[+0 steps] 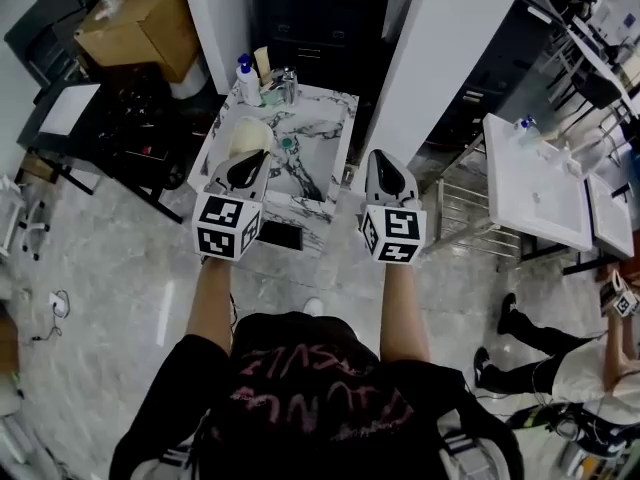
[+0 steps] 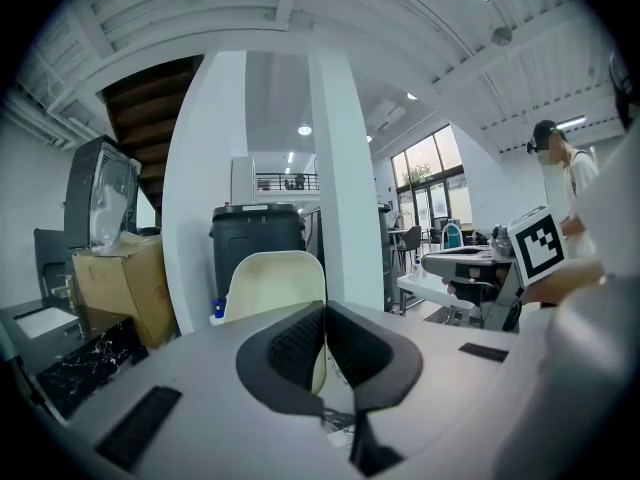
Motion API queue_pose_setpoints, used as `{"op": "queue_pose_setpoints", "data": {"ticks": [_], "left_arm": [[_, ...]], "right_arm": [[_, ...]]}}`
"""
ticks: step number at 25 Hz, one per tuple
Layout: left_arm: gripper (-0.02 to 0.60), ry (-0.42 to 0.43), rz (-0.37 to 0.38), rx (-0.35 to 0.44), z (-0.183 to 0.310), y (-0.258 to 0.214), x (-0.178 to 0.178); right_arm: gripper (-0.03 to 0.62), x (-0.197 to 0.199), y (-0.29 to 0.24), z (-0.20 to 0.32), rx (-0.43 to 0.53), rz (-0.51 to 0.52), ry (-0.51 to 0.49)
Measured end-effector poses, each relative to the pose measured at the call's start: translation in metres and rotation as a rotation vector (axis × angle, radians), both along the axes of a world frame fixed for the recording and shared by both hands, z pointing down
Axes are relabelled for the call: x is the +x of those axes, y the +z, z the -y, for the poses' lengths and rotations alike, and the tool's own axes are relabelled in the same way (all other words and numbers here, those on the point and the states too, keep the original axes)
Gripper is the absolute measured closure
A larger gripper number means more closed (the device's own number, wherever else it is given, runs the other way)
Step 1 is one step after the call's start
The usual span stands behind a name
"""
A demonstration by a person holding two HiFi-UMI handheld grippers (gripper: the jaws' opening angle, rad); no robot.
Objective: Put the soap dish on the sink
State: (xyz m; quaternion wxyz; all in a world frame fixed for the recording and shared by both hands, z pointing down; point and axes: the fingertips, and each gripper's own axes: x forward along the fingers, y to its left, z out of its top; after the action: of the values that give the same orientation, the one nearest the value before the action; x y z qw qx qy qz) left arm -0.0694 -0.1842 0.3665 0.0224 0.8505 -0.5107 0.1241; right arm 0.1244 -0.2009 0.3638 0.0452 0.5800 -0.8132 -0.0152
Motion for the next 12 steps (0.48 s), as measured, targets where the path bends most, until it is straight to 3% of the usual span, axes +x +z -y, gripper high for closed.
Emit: {"op": "queue_pose_setpoints", "data": {"ticks": [6,12], "left_arm": [[0.561,-0.003,0.010,-0.012,0.009,0.004,0.007],[0.561,-0.008,0.050,-0.004,0.022,0.007,0.009]], "right_arm": [[0.580,0.008,0.002,0.014,-0.011,0.069,-0.010],[0.580,0.014,0.001,0.023,-0.002,0.056,-0.002]]}}
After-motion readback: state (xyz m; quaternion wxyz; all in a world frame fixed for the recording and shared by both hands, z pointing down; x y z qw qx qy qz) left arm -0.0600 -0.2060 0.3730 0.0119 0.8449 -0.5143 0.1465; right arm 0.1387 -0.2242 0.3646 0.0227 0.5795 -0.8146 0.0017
